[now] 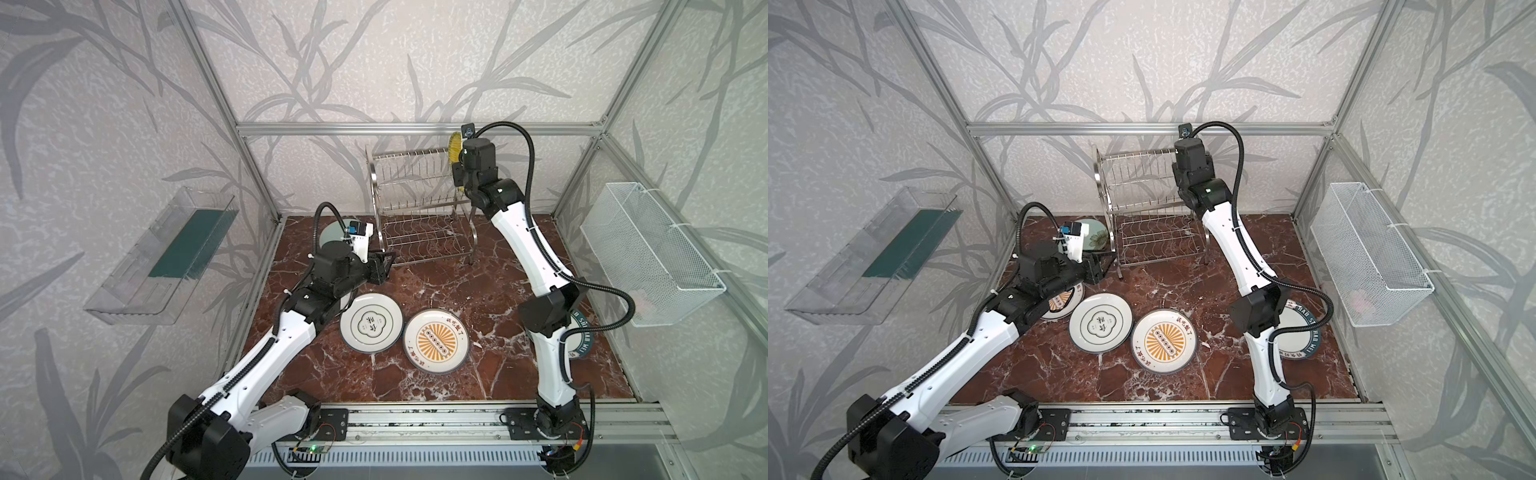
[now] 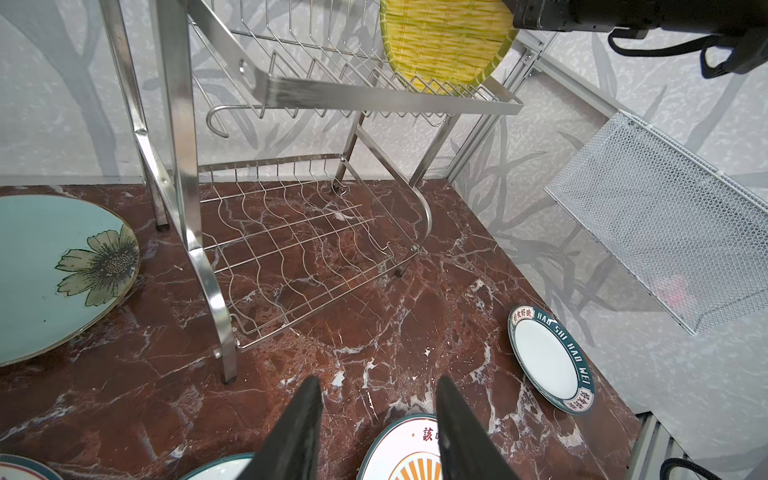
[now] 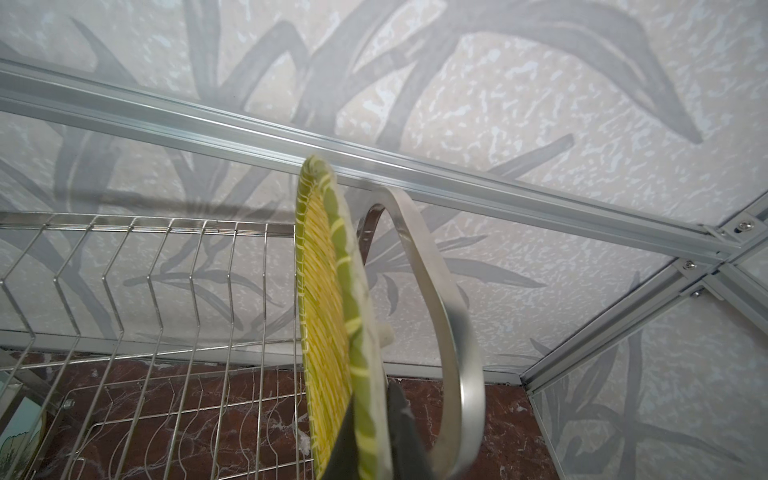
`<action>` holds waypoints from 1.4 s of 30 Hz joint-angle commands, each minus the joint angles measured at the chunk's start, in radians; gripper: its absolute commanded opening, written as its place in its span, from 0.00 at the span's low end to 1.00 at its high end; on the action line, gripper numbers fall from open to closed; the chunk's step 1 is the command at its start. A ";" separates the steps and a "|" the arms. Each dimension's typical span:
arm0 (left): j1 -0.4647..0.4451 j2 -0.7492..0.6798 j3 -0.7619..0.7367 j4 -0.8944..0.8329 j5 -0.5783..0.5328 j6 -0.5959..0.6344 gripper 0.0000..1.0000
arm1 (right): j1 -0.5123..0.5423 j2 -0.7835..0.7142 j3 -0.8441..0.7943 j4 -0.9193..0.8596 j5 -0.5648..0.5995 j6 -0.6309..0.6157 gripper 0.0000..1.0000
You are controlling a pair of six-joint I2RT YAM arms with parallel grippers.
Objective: Load the plates into the dish rack
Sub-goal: 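Lower the bamboo tray edge-first into the rack's upper tier slots with the right gripper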
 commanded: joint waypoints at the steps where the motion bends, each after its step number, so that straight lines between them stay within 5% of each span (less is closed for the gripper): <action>1: -0.005 -0.020 -0.008 0.002 -0.012 0.013 0.43 | 0.006 0.007 0.048 0.025 0.019 -0.010 0.00; 14: -0.004 -0.007 0.000 0.004 -0.017 0.009 0.43 | 0.006 0.057 0.133 -0.052 0.002 -0.001 0.02; 32: -0.004 0.002 0.005 0.005 -0.012 0.007 0.43 | 0.006 0.058 0.151 -0.059 0.023 0.005 0.32; 42: -0.004 -0.005 0.000 0.002 -0.015 0.009 0.43 | -0.007 0.038 0.147 -0.076 0.084 0.047 0.33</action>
